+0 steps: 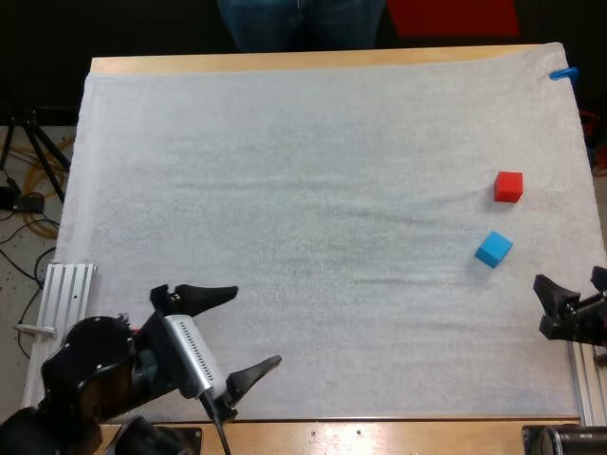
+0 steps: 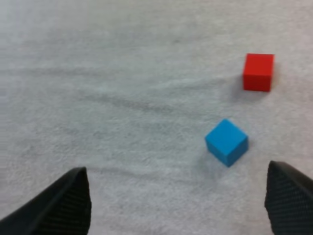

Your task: Stack red cube on blue cube

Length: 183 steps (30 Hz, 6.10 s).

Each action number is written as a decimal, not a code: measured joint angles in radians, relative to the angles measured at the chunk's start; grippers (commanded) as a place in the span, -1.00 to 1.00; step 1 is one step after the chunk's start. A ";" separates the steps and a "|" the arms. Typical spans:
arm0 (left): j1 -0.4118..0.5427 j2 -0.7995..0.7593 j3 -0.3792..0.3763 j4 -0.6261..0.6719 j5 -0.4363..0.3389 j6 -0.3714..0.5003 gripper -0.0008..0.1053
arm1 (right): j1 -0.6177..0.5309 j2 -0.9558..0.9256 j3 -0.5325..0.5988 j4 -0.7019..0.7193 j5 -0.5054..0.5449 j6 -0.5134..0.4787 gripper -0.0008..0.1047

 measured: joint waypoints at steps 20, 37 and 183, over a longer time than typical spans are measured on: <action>-0.020 0.058 0.000 -0.103 -0.015 0.004 0.65 | 0.000 0.616 -0.199 -0.191 0.140 0.032 0.37; -0.020 0.066 0.000 -0.103 -0.015 0.006 0.65 | 0.041 1.027 -0.326 -0.299 0.230 0.059 0.37; 0.548 0.140 0.000 -0.231 -0.163 0.006 0.65 | 0.070 0.571 -0.087 -0.359 0.342 0.083 0.42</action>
